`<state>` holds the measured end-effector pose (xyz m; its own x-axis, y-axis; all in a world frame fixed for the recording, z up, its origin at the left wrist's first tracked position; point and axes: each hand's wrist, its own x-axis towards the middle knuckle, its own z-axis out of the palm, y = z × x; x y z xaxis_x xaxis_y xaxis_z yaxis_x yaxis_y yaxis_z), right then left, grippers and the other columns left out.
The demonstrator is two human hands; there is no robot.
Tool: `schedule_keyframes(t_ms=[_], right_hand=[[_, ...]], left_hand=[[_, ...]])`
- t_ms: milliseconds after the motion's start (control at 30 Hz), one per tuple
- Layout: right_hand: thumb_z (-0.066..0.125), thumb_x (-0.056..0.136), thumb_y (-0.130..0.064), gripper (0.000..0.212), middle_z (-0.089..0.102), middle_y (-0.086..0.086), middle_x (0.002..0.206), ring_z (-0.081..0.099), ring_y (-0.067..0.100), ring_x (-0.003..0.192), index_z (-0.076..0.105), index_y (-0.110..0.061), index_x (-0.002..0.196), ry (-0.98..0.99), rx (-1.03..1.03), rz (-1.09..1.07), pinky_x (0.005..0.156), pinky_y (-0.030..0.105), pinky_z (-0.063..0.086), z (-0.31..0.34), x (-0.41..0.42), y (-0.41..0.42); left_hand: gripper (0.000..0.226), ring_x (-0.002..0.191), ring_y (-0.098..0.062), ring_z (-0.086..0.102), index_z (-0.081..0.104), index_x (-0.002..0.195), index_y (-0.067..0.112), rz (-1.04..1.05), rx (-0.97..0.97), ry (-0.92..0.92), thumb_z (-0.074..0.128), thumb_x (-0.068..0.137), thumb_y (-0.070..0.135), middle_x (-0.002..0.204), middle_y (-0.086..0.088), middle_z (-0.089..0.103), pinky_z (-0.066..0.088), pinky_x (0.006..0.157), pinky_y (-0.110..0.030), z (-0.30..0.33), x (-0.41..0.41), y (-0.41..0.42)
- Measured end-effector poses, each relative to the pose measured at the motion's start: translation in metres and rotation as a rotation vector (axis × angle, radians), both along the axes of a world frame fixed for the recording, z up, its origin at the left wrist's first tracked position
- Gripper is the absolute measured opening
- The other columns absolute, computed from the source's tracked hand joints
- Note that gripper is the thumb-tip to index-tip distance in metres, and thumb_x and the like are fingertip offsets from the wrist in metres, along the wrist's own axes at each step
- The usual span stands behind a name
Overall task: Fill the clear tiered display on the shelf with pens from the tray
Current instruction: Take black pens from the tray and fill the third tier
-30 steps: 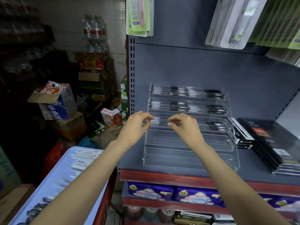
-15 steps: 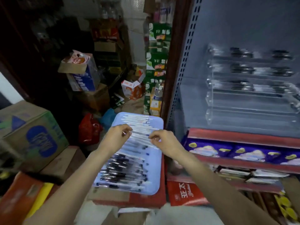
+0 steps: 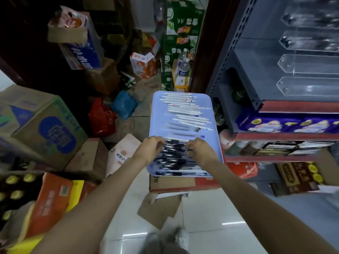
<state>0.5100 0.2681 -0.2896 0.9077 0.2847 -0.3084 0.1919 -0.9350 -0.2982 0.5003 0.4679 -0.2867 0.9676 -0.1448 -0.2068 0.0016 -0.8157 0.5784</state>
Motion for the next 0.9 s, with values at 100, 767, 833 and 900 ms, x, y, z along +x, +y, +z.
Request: schedule_keyframes(t_ms=[100,767,833,900], right_hand=[[0.052,0.093,-0.01,0.023,0.054,0.014,0.114,0.055,0.032,0.101,0.059,-0.012,0.115,-0.035,-0.049,-0.038,0.08,0.039,0.049,0.006,-0.001,0.003],[0.056,0.091,-0.01,0.014,0.065,0.013,0.102,0.058,0.029,0.094,0.063,-0.005,0.102,-0.035,0.106,-0.023,0.078,0.042,0.049,0.031,-0.007,0.008],[0.055,0.092,-0.009,0.014,0.064,0.012,0.102,0.055,0.028,0.096,0.063,-0.005,0.103,-0.075,0.139,-0.043,0.078,0.043,0.049,0.041,-0.009,0.005],[0.056,0.091,-0.009,0.014,0.063,0.012,0.103,0.054,0.027,0.095,0.063,-0.005,0.103,-0.121,0.194,-0.051,0.078,0.04,0.047,0.051,-0.01,-0.001]], left_hand=[[0.016,0.096,-0.026,0.061,0.064,0.102,0.007,0.035,-0.119,0.022,0.062,0.086,0.009,0.102,-0.012,0.067,0.047,0.086,-0.032,-0.008,0.002,-0.002],[0.004,0.08,-0.018,0.059,0.069,0.083,0.01,0.203,-0.643,-0.039,0.071,0.081,0.009,0.086,-0.013,0.067,0.048,0.074,-0.023,0.007,0.008,0.012],[0.004,0.074,-0.01,0.058,0.068,0.082,0.01,0.247,-0.718,-0.058,0.071,0.08,0.007,0.08,-0.007,0.065,0.046,0.069,-0.014,0.019,0.012,0.007],[0.005,0.069,0.001,0.058,0.067,0.083,0.008,0.28,-0.812,-0.07,0.07,0.08,0.004,0.076,0.002,0.064,0.046,0.067,-0.012,0.033,0.017,-0.001]])
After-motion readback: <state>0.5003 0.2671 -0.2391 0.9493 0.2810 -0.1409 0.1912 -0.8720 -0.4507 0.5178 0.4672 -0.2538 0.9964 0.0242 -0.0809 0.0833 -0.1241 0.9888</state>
